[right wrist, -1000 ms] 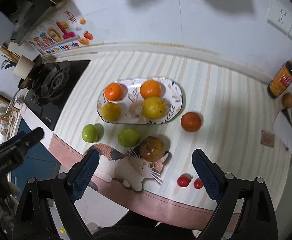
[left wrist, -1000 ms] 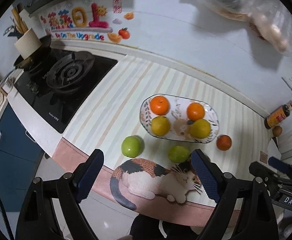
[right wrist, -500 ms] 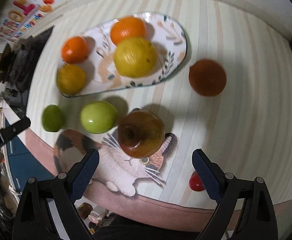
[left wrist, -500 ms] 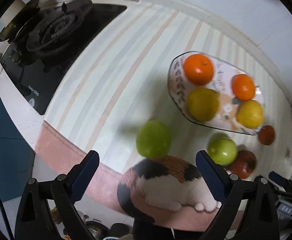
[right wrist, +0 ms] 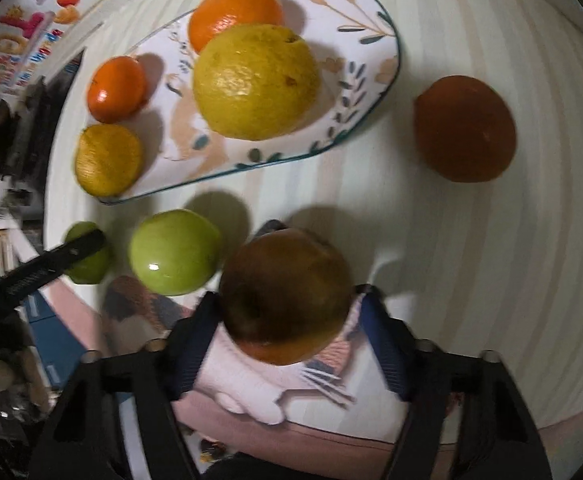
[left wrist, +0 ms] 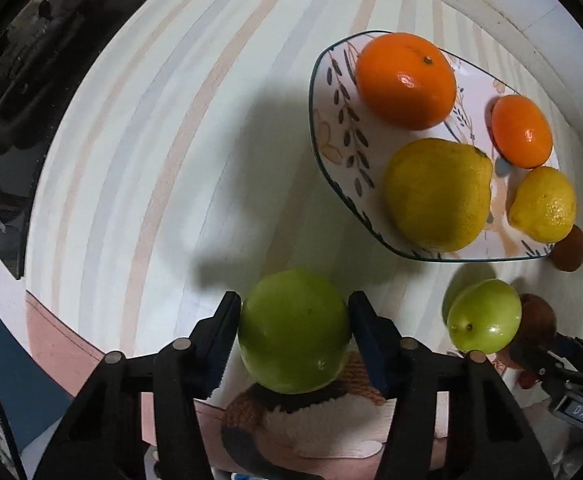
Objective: Organize fruits
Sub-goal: 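Grasp a green apple with the left gripper while the right gripper grasps the red-brown apple, then carry both apples to the plate and lower them among the fruit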
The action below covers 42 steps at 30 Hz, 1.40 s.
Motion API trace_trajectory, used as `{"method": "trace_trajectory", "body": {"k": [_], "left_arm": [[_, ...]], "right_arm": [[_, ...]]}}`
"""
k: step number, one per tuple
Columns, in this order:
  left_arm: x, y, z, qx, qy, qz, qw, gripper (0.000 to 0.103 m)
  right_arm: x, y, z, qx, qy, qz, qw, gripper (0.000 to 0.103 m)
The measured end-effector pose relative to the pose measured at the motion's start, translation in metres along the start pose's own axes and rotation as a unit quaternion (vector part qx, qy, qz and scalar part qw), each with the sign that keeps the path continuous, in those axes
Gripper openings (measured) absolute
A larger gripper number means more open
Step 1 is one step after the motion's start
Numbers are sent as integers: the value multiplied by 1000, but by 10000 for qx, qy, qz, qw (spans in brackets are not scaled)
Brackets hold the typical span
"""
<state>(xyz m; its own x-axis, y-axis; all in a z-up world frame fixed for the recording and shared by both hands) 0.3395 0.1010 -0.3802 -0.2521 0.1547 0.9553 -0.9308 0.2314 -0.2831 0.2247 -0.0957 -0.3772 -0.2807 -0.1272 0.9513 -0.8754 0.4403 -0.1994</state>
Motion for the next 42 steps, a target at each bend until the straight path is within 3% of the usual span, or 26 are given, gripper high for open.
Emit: {"method": "trace_trajectory", "body": {"k": [4, 9, 12, 18, 24, 27, 31, 33, 38, 42], "left_arm": [[7, 13, 7, -7, -71, 66, 10000, 53], [19, 50, 21, 220, 143, 41, 9996, 53], [25, 59, 25, 158, 14, 187, 9997, 53], [30, 61, 24, 342, 59, 186, 9992, 53], [78, 10, 43, 413, 645, 545, 9956, 53], [103, -33, 65, 331, 932, 793, 9919, 53], [102, -93, 83, 126, 897, 948, 9914, 53], [89, -117, 88, 91, 875, 836, 9926, 53], [46, -139, 95, 128, 843, 291, 9959, 53], [15, -145, 104, 115, 755, -61, 9971, 53]], "right_arm": [[7, 8, -2, 281, 102, -115, 9995, 68], [6, 20, 4, 279, 39, -339, 9990, 69], [0, 21, 6, 118, -48, -377, 9992, 70], [-3, 21, -1, 360, -15, -353, 9987, 69], [23, -3, -11, 93, -412, -88, 9991, 69], [52, -44, -18, -16, -637, 278, 9976, 69], [69, -106, -18, -115, -577, 679, 9960, 69], [66, -135, -12, -225, -511, 747, 9956, 69], [40, -185, 11, -547, -214, 624, 9963, 69], [17, -193, 18, -636, -60, 450, 9969, 69]]}}
Point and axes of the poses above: each gripper's, at about its wrist camera, not at the fingertips, and x roughly against the way its jaws point, z to its right, y to its underside, the point moved 8 cm from there along -x, roughly the way its jaws point, and after that the axes turned 15 degrees about z, right-handed, at the moved point
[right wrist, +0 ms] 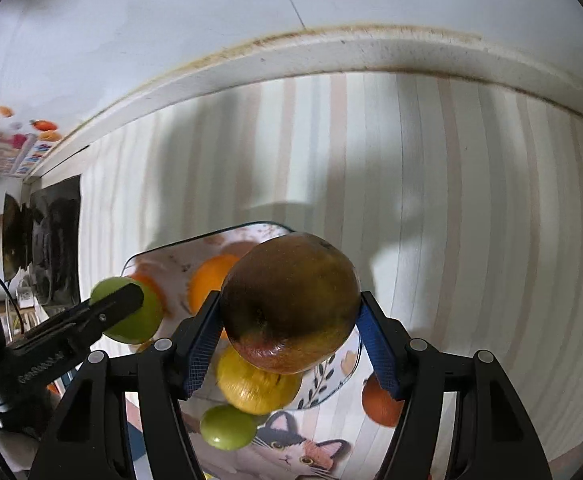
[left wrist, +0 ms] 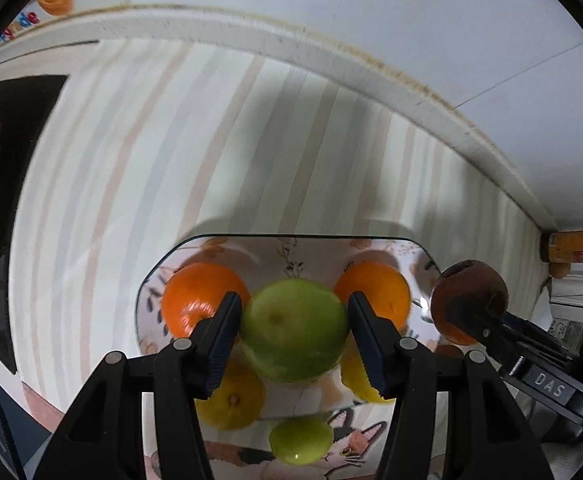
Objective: Organize fruits
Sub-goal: 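Carry both apples to the plate and lower them among the fruit, then open both grippers to release the apples and lift away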
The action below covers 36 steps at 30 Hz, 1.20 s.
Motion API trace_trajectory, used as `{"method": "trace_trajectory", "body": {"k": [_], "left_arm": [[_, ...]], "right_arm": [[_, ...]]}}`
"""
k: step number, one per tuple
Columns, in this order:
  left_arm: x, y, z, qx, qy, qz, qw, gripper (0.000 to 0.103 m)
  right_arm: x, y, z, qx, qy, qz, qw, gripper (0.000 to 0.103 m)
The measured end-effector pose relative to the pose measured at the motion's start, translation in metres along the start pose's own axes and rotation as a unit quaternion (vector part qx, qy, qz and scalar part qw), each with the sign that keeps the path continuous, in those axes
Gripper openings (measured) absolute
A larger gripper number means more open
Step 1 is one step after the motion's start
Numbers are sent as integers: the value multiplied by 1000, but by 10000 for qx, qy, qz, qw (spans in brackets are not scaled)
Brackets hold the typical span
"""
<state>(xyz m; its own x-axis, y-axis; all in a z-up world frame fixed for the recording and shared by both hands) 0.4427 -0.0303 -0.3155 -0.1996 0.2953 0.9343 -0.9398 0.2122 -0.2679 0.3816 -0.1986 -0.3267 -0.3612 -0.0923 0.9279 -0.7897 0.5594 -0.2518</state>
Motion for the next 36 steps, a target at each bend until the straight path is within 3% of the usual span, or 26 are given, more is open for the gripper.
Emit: {"method": "trace_trajectory", "body": {"k": [4, 10, 15, 20, 29, 36], "left_arm": [[-15, -1, 1, 107, 59, -165, 9998, 52], [-17, -12, 6, -111, -133, -172, 9997, 53], [-6, -18, 3, 15, -104, -80, 9999, 54], [16, -17, -5, -10, -201, 193, 9996, 87], [48, 18, -21, 22, -366, 547, 9978, 88], [80, 53, -35, -112, -898, 995, 9909, 88]], "right_arm": [[-12, 1, 6, 69, 57, -139, 9999, 69], [-30, 8, 6, -28, -17, -314, 9995, 70], [-26, 8, 5, -159, -166, -299, 9993, 82], [-11, 11, 6, -115, -181, -220, 9995, 93], [27, 37, 5, 673, 240, 158, 9973, 94], [63, 68, -2, 1360, 506, 533, 9880, 94]]}}
Point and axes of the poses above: each gripper's, at about its wrist camera, not at the fingertips, and x roughly against the way its jaws point, z to its right, y to its underside, the point moved 8 cm from there along -x, roughly the way its jaws point, and after that the axes turned 15 degrees about z, right-handed, at the moved point
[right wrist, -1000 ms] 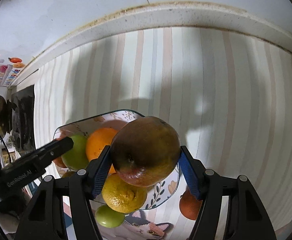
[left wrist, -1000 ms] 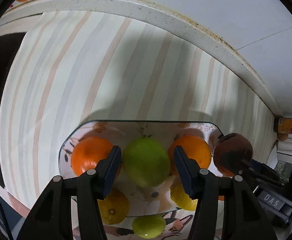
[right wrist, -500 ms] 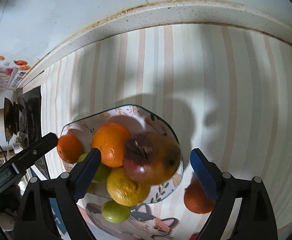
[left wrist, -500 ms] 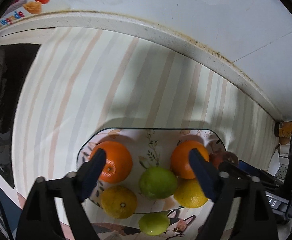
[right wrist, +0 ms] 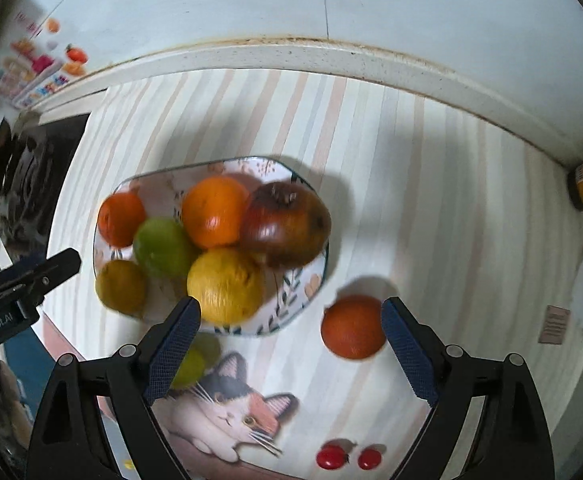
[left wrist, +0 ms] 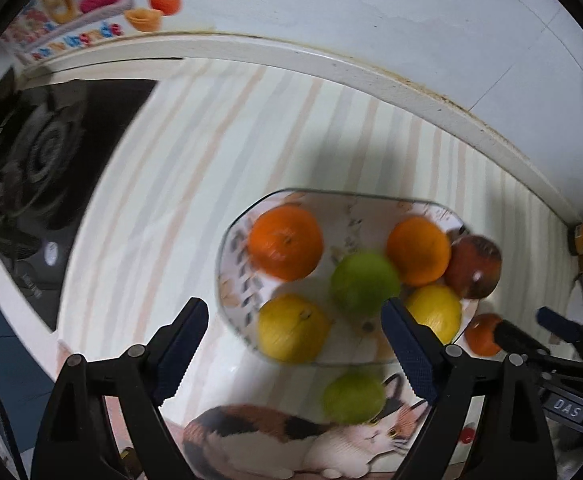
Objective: Organize fruits
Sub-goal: 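Open both grippers to release the apples and lift away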
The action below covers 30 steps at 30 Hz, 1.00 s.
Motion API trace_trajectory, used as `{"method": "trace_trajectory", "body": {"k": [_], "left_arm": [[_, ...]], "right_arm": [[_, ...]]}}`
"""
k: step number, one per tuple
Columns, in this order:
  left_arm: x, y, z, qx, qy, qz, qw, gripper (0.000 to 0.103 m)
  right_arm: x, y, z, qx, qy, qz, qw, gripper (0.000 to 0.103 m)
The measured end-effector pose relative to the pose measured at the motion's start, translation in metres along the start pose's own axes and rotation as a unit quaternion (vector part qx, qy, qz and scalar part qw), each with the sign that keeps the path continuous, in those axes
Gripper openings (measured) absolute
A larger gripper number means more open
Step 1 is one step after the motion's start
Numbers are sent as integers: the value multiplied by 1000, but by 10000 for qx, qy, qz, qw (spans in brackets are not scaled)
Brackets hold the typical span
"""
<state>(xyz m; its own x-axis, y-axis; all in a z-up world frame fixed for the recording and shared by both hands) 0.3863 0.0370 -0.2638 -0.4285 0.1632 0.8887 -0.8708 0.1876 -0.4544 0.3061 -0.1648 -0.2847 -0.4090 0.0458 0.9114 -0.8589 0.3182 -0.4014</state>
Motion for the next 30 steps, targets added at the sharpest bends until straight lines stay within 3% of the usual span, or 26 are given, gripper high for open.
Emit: {"method": "trace_trajectory", "body": {"k": [11, 21, 30], "left_arm": [[70, 39, -1, -32, -237, 762, 9968, 88], [144, 58, 13, -115, -160, 1329, 9909, 88], [198, 73, 18, 27, -23, 1578, 9875, 88]], "right_arm": [[66, 33, -8, 477, -30, 518, 9975, 94], [145, 58, -22, 688, -262, 1028, 9920, 94], [209, 74, -24, 793, -386, 1456, 9854, 94]]}}
Point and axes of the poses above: each gripper's, at about its wrist camera, not at the fingertips, and x roughly against the way its jaws point, z to its right, y to its underside, the point moved 8 cm from there along -x, roughly the way its jaws point, and after that the axes turned 15 degrees about z, right-handed, at the moved point
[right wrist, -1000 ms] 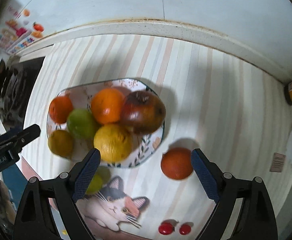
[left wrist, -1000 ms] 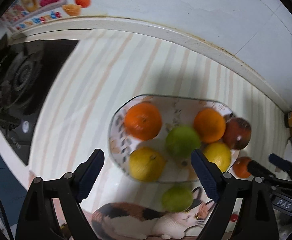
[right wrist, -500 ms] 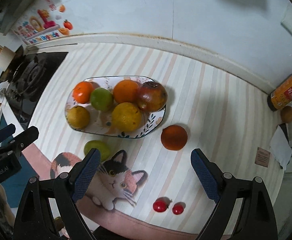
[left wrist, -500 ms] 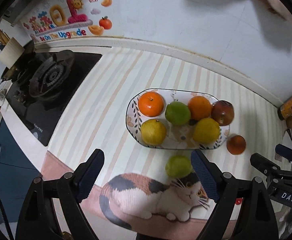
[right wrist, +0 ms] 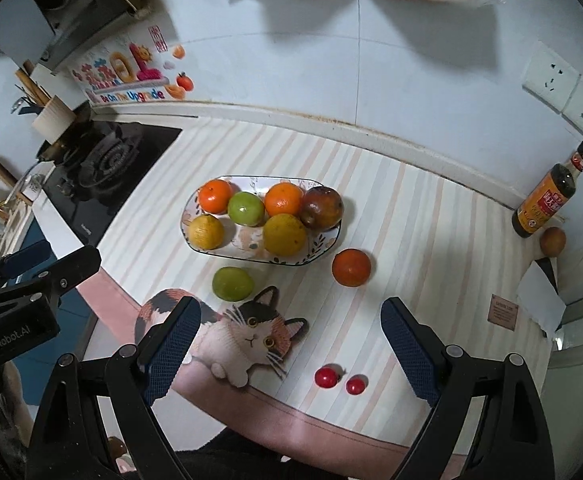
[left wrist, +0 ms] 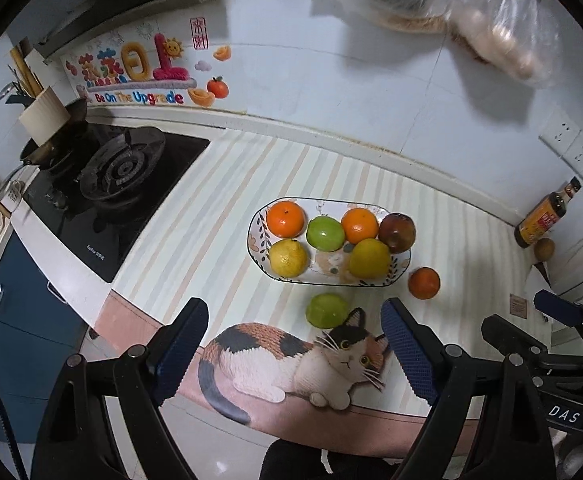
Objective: Organize fruits
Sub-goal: 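Open both grippers to release the apples and lift away, then grasp the green apple with the left gripper while the right gripper grasps the loose orange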
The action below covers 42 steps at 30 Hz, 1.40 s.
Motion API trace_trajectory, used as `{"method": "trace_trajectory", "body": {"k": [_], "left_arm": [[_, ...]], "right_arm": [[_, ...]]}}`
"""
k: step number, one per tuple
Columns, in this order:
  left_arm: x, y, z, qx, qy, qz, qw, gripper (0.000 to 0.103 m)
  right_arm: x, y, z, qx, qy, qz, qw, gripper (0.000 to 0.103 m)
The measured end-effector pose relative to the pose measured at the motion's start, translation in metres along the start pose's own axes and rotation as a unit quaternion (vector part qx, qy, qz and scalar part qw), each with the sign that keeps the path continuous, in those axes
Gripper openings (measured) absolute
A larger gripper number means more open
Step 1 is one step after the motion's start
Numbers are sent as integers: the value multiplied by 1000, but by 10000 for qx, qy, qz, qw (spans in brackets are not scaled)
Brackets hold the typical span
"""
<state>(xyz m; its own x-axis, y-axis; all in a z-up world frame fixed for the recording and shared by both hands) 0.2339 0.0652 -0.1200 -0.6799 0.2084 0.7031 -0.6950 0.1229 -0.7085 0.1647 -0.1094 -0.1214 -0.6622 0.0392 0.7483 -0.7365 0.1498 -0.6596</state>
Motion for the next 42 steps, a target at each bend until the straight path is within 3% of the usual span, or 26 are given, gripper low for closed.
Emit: {"method": "trace_trajectory", "body": {"k": [11, 24, 26, 28, 35, 42], "left_arm": [[39, -3, 7, -45, 39, 260, 9996, 88], [34, 10, 10, 41, 167, 47, 9998, 88], [23, 15, 11, 109, 244, -81, 9996, 91], [8, 21, 12, 122, 276, -252, 9992, 103], [-63, 53, 12, 209, 163, -899, 9956, 103], [-138, 98, 16, 454, 222, -1920, 9801, 103]], "right_arm": [[45, -6, 2, -32, -72, 271, 9996, 94], [47, 3, 11, -283, -118, 211, 9993, 94], [39, 6, 18, -415, -114, 141, 9990, 94], [27, 10, 29, -607, -91, 40, 9981, 94], [-38, 28, 86, -1350, 129, -370, 9901, 94], [-134, 48, 118, -1833, 128, -874, 9791, 94]]}}
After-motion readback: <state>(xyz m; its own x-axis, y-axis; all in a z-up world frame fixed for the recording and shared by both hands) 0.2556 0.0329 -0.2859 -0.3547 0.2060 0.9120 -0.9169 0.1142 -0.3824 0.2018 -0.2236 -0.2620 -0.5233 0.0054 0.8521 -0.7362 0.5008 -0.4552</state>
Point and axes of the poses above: each gripper's, at about its wrist camera, not at the fingertips, and x roughly against the way its jaws point, z to its right, y to its underside, the point moved 8 cm from there along -x, roughly the way its jaws point, and after that the axes turned 15 degrees about z, right-handed, at the moved point
